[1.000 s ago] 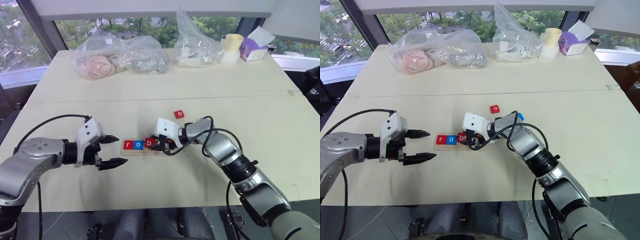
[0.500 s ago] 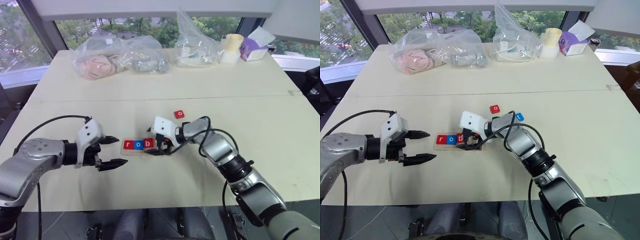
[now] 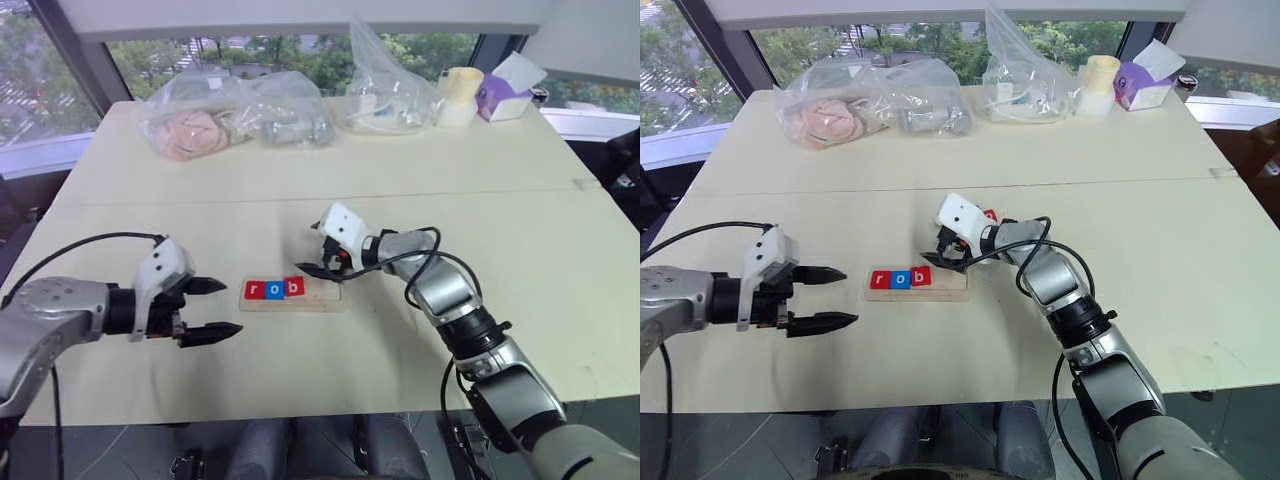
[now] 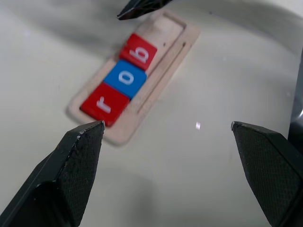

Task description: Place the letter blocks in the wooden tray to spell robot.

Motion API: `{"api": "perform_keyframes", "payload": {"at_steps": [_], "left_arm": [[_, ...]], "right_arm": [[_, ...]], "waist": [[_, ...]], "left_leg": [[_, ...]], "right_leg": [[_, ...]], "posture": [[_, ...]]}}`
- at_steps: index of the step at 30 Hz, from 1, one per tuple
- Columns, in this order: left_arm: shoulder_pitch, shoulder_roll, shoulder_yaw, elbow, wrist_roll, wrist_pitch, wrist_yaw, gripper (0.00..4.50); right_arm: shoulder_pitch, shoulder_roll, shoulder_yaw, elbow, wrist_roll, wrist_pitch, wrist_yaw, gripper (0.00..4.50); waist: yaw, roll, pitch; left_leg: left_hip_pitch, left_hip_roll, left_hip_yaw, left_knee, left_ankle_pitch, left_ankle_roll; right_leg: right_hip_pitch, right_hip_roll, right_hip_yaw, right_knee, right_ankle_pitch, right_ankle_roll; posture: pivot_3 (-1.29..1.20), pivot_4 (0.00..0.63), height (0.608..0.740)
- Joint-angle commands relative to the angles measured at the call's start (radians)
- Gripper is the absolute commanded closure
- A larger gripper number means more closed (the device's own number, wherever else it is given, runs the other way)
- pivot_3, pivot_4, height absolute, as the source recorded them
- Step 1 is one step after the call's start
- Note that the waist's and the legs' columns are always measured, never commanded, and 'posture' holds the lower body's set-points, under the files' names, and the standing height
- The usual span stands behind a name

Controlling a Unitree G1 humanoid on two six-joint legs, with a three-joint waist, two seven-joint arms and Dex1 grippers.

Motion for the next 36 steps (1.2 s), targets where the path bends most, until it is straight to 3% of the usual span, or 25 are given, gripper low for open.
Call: {"api": "perform_keyframes", "payload": {"at_steps": [1,12,23,36], "left_arm": [[0.031,0.035,0.055,0.006,0.015,-0.022,-0.023,0.0],[0.057,0.008,0.046,-0.011,0.033,-0.046,0.01,0.0],[0.034,-0.008,0.014,0.002,0.041,-0.063,0.019,0.0],[0.027,-0.011,0.011,0.006,0.046,-0.066,0.014,0.0]], "right_arm": [[-0.04,0.013,0.024,0.044,-0.025,-0.088,0.018,0.04],[-0.029,0.018,0.049,0.056,-0.039,-0.149,0.078,0.04],[-0.096,0.044,-0.049,0.071,-0.017,-0.086,-0.005,0.04],[-0.098,0.042,-0.002,0.255,-0.103,-0.279,-0.025,0.04]], "waist": [[0.0,0.0,0.0],[0.001,0.0,0.0],[0.001,0.0,0.0],[0.0,0.0,0.0]], "left_leg": [[0.0,0.0,0.0,0.0,0.0,0.0],[0.001,0.001,0.0,0.0,0.0,0.0],[0.001,0.003,0.001,0.0,0.0,-0.001],[0.001,0.005,0.003,-0.001,0.001,-0.001]], "right_leg": [[0.0,0.0,0.0,0.0,0.0,0.0],[0.0,0.002,0.002,0.0,0.0,-0.001],[-0.001,0.005,0.004,0.0,0.001,-0.004],[-0.002,0.006,0.005,0.0,0.002,-0.004]], "posture": [[0.0,0.15,0.74],[0.0,0.15,0.74],[0.0,0.15,0.74],[0.0,0.15,0.74]]}}
